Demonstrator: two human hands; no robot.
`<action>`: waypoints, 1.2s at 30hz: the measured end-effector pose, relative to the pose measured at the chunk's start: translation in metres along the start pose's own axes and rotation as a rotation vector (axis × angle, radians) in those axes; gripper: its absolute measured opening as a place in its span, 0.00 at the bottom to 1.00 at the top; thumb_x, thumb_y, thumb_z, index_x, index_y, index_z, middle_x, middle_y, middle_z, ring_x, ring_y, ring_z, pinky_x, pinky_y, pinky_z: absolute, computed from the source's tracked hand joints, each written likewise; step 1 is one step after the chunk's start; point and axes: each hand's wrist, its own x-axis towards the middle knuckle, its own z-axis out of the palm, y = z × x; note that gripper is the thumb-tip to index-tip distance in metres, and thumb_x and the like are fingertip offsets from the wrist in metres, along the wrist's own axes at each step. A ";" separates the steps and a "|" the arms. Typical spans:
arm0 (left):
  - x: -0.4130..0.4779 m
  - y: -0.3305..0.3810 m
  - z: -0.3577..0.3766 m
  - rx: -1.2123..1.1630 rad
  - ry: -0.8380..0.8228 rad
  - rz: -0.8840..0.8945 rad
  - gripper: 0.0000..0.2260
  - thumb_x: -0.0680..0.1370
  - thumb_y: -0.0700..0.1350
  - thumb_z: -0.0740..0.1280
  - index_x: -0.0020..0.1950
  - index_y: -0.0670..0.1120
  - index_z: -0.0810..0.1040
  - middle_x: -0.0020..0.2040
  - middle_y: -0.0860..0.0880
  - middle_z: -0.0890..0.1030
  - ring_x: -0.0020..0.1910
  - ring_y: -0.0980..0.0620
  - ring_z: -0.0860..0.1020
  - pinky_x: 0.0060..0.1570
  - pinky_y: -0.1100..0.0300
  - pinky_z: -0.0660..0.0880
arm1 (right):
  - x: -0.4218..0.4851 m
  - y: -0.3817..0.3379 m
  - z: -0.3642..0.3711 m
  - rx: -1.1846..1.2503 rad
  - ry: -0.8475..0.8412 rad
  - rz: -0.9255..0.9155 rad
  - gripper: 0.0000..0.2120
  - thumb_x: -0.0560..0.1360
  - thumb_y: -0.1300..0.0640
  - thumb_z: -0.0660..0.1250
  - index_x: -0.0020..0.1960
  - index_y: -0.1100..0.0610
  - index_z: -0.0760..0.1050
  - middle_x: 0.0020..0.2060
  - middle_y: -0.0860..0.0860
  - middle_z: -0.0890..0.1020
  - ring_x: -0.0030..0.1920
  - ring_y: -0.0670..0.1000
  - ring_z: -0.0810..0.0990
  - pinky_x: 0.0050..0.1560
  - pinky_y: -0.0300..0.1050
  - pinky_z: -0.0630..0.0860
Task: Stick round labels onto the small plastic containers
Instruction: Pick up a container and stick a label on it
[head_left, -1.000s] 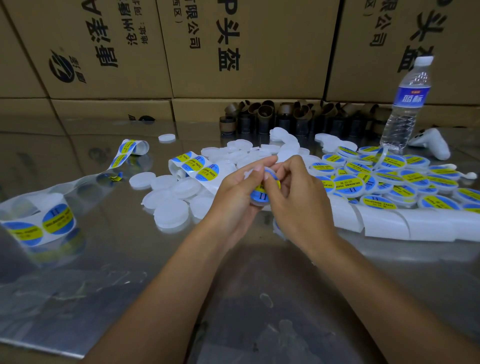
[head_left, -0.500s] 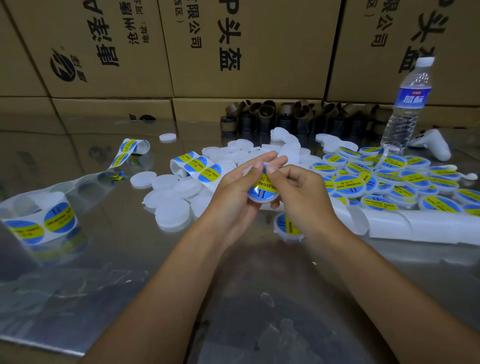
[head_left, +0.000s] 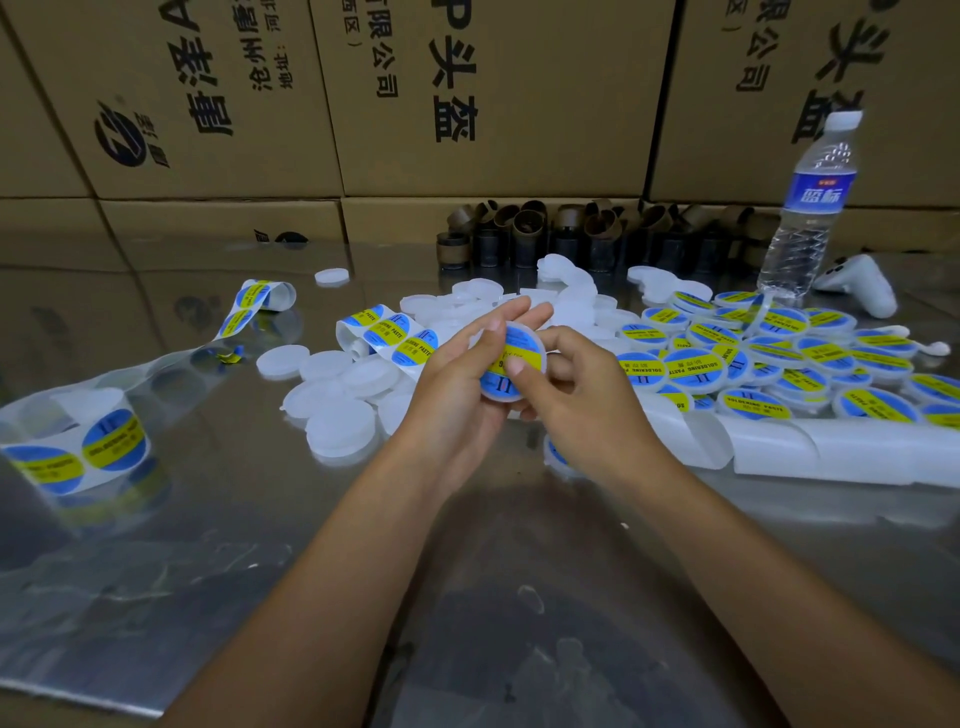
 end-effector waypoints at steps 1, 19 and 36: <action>0.000 0.000 0.001 -0.003 0.006 -0.001 0.12 0.82 0.42 0.54 0.56 0.45 0.76 0.51 0.53 0.84 0.48 0.53 0.83 0.45 0.56 0.80 | 0.000 0.000 0.000 0.003 -0.001 -0.001 0.01 0.76 0.57 0.66 0.46 0.52 0.75 0.38 0.51 0.84 0.41 0.54 0.83 0.47 0.57 0.79; 0.000 -0.003 0.000 0.127 0.114 0.016 0.10 0.81 0.43 0.59 0.52 0.40 0.78 0.44 0.42 0.80 0.45 0.45 0.77 0.38 0.59 0.74 | 0.002 -0.003 -0.003 0.102 0.058 -0.007 0.07 0.78 0.62 0.63 0.50 0.53 0.77 0.28 0.44 0.81 0.31 0.41 0.80 0.35 0.28 0.72; -0.003 -0.007 -0.004 0.338 0.156 0.035 0.07 0.77 0.41 0.66 0.52 0.41 0.80 0.44 0.46 0.85 0.44 0.51 0.83 0.55 0.58 0.78 | 0.003 -0.002 -0.006 0.057 0.218 0.051 0.06 0.78 0.55 0.63 0.46 0.57 0.74 0.29 0.49 0.82 0.26 0.43 0.79 0.33 0.33 0.74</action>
